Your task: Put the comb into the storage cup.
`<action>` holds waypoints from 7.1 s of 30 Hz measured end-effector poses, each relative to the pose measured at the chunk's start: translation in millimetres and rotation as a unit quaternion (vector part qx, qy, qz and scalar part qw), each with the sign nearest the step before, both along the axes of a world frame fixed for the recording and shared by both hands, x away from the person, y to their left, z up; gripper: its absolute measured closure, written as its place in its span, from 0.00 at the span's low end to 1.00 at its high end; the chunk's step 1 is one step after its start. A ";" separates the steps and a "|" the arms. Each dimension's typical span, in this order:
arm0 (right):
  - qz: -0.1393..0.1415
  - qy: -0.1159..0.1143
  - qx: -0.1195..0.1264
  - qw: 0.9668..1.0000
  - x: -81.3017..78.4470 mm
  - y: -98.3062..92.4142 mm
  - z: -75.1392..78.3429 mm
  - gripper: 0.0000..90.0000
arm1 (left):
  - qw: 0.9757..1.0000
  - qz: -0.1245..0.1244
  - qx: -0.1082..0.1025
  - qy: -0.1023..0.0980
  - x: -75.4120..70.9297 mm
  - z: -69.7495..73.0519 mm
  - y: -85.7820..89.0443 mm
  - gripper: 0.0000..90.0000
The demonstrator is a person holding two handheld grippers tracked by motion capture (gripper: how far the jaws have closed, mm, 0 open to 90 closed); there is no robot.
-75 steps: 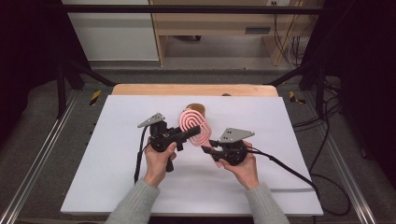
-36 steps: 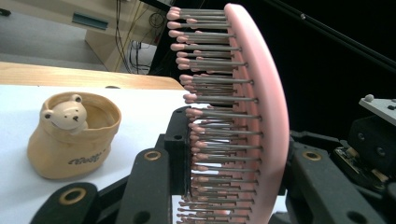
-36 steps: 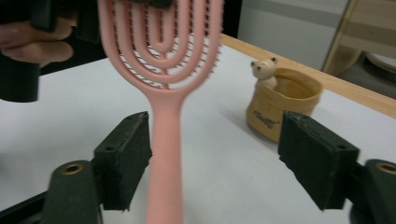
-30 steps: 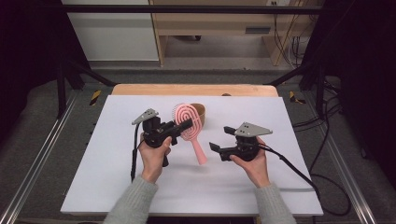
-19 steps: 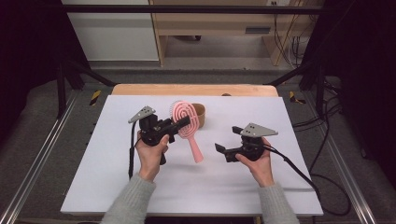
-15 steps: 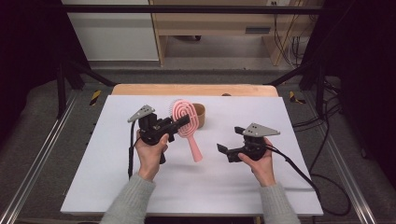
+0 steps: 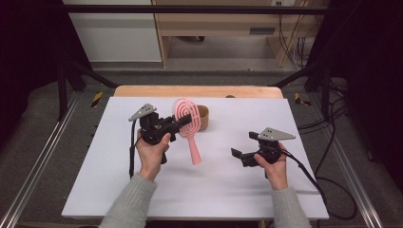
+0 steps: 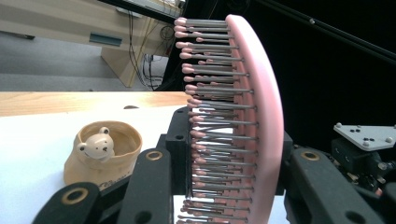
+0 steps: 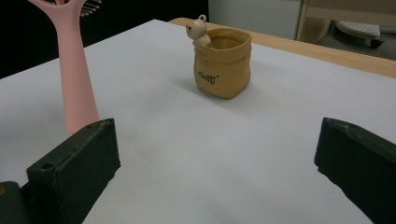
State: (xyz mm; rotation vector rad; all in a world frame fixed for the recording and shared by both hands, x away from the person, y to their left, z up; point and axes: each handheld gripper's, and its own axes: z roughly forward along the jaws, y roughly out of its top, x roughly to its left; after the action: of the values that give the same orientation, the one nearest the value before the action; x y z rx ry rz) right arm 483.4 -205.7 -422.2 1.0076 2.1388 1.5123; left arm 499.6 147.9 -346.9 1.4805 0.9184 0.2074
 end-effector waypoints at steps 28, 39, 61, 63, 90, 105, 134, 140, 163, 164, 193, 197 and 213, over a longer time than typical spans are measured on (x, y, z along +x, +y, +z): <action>-0.040 0.018 -0.001 0.999 -11.4 -44.3 -18.5 0.01 | 1.000 0.022 0.002 -0.019 21.8 21.3 0.7 0.70; -0.046 0.017 -0.009 0.999 -14.0 -53.9 -24.2 0.01 | 0.999 0.027 -0.002 -0.020 34.9 27.2 -7.3 0.70; -0.043 0.020 -0.007 0.999 -15.2 -59.6 -25.5 0.01 | 0.999 0.032 -0.001 -0.034 48.7 46.3 -15.9 0.70; -0.043 0.020 -0.007 0.999 -15.3 -59.5 -25.6 0.00 | 0.999 0.034 0.000 -0.035 50.3 48.1 -16.7 0.70; -0.034 0.021 -0.014 0.999 -15.1 -59.2 -26.0 0.00 | 0.998 0.047 -0.003 -0.042 73.8 66.9 -27.6 0.70; -0.034 0.020 -0.015 0.999 -15.0 -59.3 -26.1 0.00 | 0.997 0.065 -0.005 -0.043 92.5 64.4 -32.2 0.70; -0.034 0.018 -0.015 0.999 -15.0 -59.0 -26.4 0.00 | 0.995 0.090 0.001 -0.044 125.2 45.8 -35.8 0.70; -0.033 0.019 -0.016 0.999 -14.7 -59.6 -27.1 0.00 | 0.994 0.097 0.006 -0.041 129.8 41.6 -34.6 0.70; -0.033 0.019 -0.012 0.999 -15.5 -60.1 -26.1 0.00 | 0.993 0.109 0.019 -0.038 146.8 24.0 -38.3 0.70; -0.033 0.019 -0.013 0.999 -15.4 -60.0 -26.3 0.00 | 0.993 0.109 0.020 -0.037 147.7 22.8 -38.4 0.70; -0.031 0.021 -0.010 0.999 -15.7 -59.4 -26.2 0.00 | 0.993 0.114 0.023 -0.019 150.3 -10.2 -34.0 0.70; -0.031 0.019 -0.011 0.999 -15.5 -59.5 -26.3 0.00 | 0.994 0.110 0.019 -0.016 149.7 -15.9 -33.6 0.70; -0.031 0.023 -0.013 0.999 -15.6 -59.0 -26.8 0.00 | 0.994 0.111 0.010 -0.009 147.6 -29.0 -30.3 0.70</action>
State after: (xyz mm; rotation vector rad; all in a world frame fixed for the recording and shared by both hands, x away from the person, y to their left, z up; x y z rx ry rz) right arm 467.7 -264.7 -449.0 1.0989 2.1318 1.4433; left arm 647.2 117.6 -375.9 1.3910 1.0684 0.3921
